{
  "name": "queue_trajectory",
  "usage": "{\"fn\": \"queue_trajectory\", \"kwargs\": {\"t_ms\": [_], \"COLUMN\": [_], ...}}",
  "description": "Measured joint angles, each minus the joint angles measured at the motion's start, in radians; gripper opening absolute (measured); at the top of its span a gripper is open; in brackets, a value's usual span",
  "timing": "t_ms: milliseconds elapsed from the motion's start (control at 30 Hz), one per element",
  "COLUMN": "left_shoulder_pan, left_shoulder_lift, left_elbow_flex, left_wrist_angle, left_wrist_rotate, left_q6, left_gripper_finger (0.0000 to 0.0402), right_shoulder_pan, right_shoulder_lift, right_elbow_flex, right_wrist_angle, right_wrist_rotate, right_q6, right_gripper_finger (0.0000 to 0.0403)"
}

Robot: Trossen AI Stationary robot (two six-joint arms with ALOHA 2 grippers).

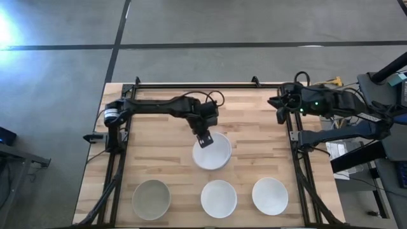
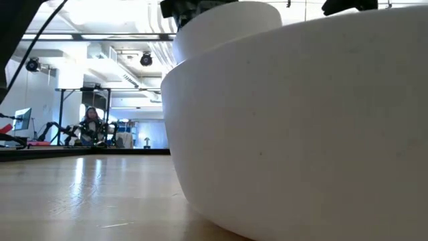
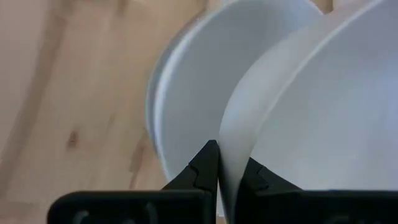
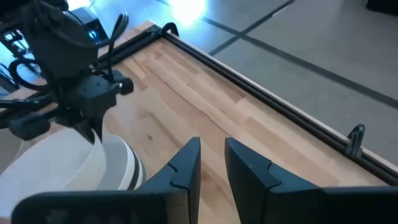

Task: Nest bowls inside each other
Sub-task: Stack the white bowl on top of the white bowl

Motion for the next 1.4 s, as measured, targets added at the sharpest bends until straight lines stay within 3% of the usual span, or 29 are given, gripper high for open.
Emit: {"fn": "queue_trajectory", "kwargs": {"t_ms": [267,667,767,1033,1167,1400], "left_shoulder_pan": [0.011,0.013,0.014,0.021,0.023,0.025], "left_shoulder_lift": [0.006,0.087,0.086,0.086,0.084,0.055], "left_elbow_flex": [0.067,0.066,0.066,0.066,0.066,0.066], "left_wrist_angle": [0.013,-0.026,-0.038,-0.038,-0.037,-0.029], "left_wrist_rotate": [-0.058,-0.092,-0.135,-0.136,-0.129,-0.129], "left_q6": [-0.013,-0.017,-0.017,0.007,0.037,0.037], "left_gripper_finger": [0.0000,0.0000,0.0000,0.0003,0.0043,0.0163], "right_shoulder_pan": [0.000,0.002,0.002,0.002,0.002,0.002], "right_shoulder_lift": [0.011,0.041,0.043,0.043,0.043,0.047], "right_elbow_flex": [-0.047,-0.095,-0.097,-0.097,-0.097,-0.099], "right_wrist_angle": [0.007,0.064,0.068,0.079,0.092,0.117], "right_wrist_rotate": [-0.002,-0.088,-0.091,-0.091,-0.090,-0.092], "right_q6": [0.000,0.010,0.010,0.009,0.007,0.007], "right_gripper_finger": [0.0068,0.0068,0.0068,0.0068,0.0068,0.0068]}}
